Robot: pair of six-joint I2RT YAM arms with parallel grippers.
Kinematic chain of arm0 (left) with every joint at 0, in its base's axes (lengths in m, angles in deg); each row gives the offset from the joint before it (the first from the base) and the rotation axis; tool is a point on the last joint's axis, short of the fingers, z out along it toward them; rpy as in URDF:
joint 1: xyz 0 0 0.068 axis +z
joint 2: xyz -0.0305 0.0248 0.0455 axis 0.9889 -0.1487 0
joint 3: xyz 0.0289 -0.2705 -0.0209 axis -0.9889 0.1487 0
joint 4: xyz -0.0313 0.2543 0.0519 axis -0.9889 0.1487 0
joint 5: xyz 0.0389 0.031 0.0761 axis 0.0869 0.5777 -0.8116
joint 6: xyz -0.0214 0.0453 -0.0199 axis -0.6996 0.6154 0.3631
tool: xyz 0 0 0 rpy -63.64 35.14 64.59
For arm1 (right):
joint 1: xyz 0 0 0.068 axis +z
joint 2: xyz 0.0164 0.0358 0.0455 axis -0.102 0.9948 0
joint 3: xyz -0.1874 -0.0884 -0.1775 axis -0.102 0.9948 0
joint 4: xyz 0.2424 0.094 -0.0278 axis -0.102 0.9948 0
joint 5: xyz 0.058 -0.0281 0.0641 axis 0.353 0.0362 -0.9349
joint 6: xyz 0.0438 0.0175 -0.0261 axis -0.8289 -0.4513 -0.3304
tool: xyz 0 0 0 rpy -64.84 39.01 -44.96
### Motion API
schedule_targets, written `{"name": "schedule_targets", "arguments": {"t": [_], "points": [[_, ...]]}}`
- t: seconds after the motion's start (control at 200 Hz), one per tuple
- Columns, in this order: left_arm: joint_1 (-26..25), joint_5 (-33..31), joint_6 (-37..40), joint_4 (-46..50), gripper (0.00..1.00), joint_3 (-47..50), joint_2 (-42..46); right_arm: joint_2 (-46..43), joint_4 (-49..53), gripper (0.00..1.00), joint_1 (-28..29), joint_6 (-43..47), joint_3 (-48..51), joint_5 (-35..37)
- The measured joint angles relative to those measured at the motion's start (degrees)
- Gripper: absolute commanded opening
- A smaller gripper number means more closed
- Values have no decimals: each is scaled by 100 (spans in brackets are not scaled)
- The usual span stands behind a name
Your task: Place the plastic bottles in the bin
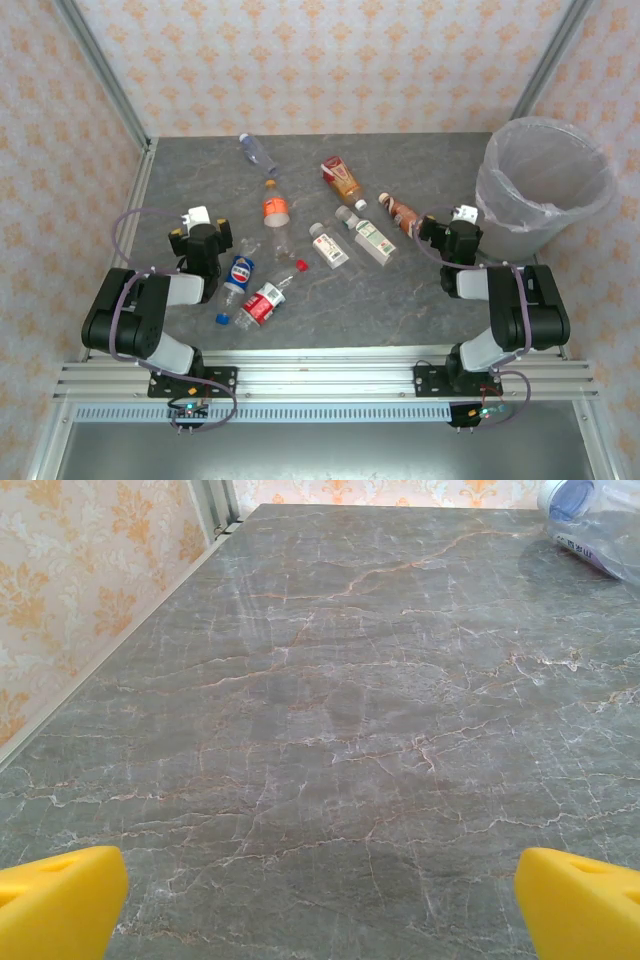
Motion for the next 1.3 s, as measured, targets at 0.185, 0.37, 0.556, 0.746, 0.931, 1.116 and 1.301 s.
{"name": "schedule_targets", "arguments": {"t": [0.185, 0.37, 0.556, 0.746, 0.931, 1.116, 1.301], "points": [[0, -2, 0, 0, 100, 0, 0, 0, 0, 99, 0, 0, 0, 0], [0, 0, 0, 2, 100, 0, 0, 0, 0, 99, 0, 0, 0, 0], [0, 0, 0, 0, 100, 0, 0, 0, 0, 99, 0, 0, 0, 0], [0, 0, 0, 2, 100, 0, 0, 0, 0, 99, 0, 0, 0, 0], [0, 0, 0, 2, 100, 0, 0, 0, 0, 99, 0, 0, 0, 0], [0, 0, 0, 9, 100, 0, 2, 0, -9, 99, 0, 0, 7, -2], [0, 50, 35, 498, 100, -179, 240, -177, -168, 99, -2, 17, 238, -7]]}}
